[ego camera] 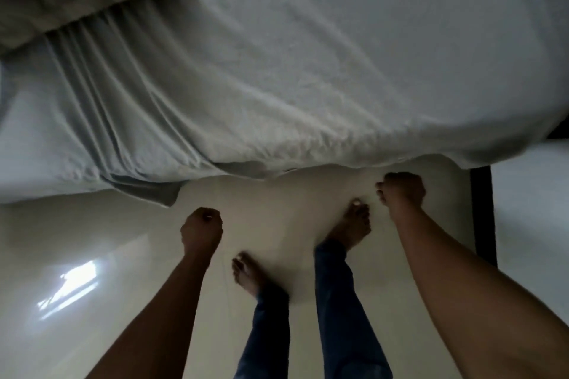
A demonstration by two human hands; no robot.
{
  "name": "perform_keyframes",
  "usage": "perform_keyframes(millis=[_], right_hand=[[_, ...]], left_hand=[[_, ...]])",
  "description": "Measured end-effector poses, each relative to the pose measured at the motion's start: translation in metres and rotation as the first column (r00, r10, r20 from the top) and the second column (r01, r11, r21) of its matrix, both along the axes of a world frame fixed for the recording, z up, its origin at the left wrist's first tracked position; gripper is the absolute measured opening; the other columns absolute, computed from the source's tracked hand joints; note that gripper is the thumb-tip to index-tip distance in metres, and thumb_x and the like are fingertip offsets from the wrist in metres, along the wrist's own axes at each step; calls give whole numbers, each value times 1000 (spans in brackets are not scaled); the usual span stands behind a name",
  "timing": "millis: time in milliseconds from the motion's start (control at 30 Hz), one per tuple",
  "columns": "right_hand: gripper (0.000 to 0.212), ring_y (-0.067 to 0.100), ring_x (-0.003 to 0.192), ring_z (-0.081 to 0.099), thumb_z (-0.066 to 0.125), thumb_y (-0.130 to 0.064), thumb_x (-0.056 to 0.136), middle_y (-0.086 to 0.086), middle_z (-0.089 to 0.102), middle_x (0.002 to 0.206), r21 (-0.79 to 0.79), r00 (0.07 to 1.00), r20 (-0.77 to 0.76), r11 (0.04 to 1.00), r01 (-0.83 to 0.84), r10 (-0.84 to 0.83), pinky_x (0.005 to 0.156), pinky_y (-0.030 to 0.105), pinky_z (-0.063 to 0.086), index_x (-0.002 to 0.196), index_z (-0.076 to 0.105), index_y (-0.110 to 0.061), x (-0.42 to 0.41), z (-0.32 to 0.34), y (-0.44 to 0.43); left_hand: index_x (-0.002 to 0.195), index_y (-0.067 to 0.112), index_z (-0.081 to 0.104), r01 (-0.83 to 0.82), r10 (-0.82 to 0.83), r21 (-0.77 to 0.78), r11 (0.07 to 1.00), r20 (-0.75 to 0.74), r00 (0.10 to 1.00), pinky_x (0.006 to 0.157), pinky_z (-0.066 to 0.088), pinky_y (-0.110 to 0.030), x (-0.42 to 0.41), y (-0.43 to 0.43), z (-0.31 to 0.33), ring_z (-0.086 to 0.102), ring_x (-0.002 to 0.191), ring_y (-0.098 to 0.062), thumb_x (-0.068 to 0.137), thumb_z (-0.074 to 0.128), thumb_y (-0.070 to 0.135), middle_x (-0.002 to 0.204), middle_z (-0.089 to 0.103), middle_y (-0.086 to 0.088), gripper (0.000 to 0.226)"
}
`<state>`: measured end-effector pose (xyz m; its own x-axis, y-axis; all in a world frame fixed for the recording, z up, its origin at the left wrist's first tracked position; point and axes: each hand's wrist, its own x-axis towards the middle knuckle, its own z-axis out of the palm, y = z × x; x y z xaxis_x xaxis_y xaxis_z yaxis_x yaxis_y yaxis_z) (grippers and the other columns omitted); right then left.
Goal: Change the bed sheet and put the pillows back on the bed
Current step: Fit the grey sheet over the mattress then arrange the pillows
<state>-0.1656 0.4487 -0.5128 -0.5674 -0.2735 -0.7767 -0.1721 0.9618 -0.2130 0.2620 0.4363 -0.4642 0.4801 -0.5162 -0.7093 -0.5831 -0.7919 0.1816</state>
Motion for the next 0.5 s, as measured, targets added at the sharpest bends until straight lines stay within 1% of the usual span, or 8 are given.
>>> perform_keyframes(millis=[67,133,200,267,333,400,467,500], right_hand=[[10,18,88,71,66,-25,84,-2,77,95,-88,982,-6,978,-188,189,86,30,57,87,75,-20,50,9,-12],[6,14,88,69,73,-27,82,-8,75,89,-241,927,89,911,-334,364,83,23,52,88,71,-26,117,33,-22],[32,15,92,70,79,-40,80,-9,75,92,-356,865,109,832,-427,490,83,30,55,108,69,-27,175,57,-31],[53,17,98,70,78,-54,79,-8,75,99,-384,833,70,785,-486,549,83,34,56,119,67,-22,223,68,-47],[54,23,95,71,76,-63,77,0,76,96,-369,840,-5,780,-506,542,76,34,53,104,72,-16,258,69,-68],[50,32,93,70,76,-61,78,11,75,92,-355,885,-118,813,-461,451,73,36,51,90,75,-12,280,65,-81],[35,38,92,70,74,-42,86,19,74,92,-377,921,-216,843,-385,324,71,36,49,89,75,-7,294,56,-85],[27,40,87,70,71,-32,88,21,73,88,-409,921,-257,831,-378,292,67,35,44,86,74,-5,296,52,-84]], left_hand=[[84,28,70,-102,102,-44,994,8,995,74,62,-51,10,-9,1,73,74,-29,70,55,41,80,74,-3,25],[87,26,68,-169,175,-109,980,58,983,74,63,-51,23,-15,13,73,76,-29,67,55,40,83,73,-6,28],[100,24,62,-242,259,-161,957,95,961,76,62,-50,37,-19,26,72,77,-30,67,56,39,90,71,-10,36],[116,20,56,-313,344,-237,920,102,934,78,61,-51,53,-28,35,71,84,-34,68,60,41,100,68,-14,53],[123,21,50,-354,399,-315,881,90,912,80,60,-53,76,-40,30,70,92,-36,62,66,53,108,66,-16,71],[125,22,50,-342,394,-364,866,76,916,81,60,-52,99,-54,20,71,93,-35,59,66,65,103,68,-12,81],[118,20,58,-229,289,-380,896,106,952,81,60,-46,106,-73,25,72,89,-33,70,65,64,93,71,-8,66],[110,17,64,-116,186,-386,915,151,971,79,58,-39,106,-79,31,71,87,-33,80,64,55,89,72,-9,49]])
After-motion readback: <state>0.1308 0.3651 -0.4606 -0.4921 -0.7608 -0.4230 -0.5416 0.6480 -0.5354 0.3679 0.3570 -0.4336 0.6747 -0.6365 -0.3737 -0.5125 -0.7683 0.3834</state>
